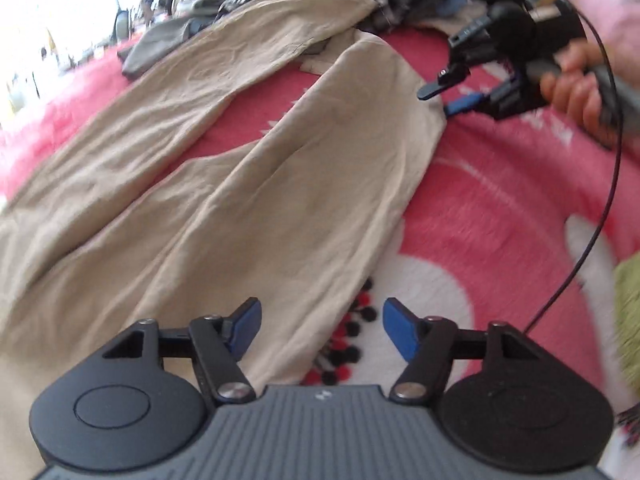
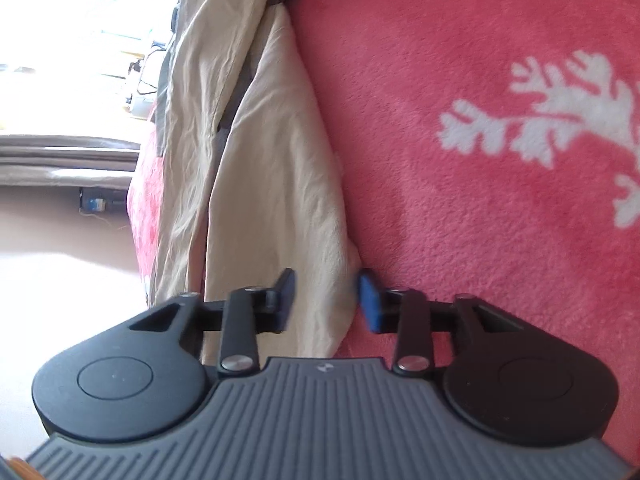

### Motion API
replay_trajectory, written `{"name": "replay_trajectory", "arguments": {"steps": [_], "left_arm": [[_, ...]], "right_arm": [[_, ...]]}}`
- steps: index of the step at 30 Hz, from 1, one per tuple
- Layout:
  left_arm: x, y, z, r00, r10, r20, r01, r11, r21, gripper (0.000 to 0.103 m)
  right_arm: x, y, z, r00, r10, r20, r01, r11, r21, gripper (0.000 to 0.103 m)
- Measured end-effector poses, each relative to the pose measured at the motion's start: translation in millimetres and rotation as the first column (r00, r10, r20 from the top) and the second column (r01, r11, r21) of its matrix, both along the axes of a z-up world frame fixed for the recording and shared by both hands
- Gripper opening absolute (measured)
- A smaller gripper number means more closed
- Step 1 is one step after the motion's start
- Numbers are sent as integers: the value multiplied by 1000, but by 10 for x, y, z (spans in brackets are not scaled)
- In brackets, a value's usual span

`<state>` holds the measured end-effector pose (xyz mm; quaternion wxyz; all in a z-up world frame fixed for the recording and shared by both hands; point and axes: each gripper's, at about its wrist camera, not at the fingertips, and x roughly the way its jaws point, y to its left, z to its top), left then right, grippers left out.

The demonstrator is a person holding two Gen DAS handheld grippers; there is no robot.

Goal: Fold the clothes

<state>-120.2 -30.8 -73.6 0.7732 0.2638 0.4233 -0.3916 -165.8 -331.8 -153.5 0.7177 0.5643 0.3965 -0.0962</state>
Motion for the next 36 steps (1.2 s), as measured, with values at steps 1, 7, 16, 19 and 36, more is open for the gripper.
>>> {"name": "replay_trajectory", "arguments": {"steps": [1,7,16,19,36], "left_arm": [[-10,2,-17,1000,-11,10,11,1000,5,65],[-41,-45,-124,999,-52,14,52,998,25,62],[-73,-125,-226,996,-79,38,78,997,24,35],[-60,-124,-210,997,-74,30,73,997,13,34],[-54,86,-14,962,-159,-223,138,984,-109,11]], "right_arm": [[15,-3,-11,1000,1,3,-1,1000,-2,24],[93,-37,-38,999,-11,39,13,999,-30,20],[142,19,237,986,105,126,-78,975,-206,5],[101,31,341,986,90,140,-57,972,-228,4],[-763,-175,464,977,56,-205,-116,948,-297,10]]}}
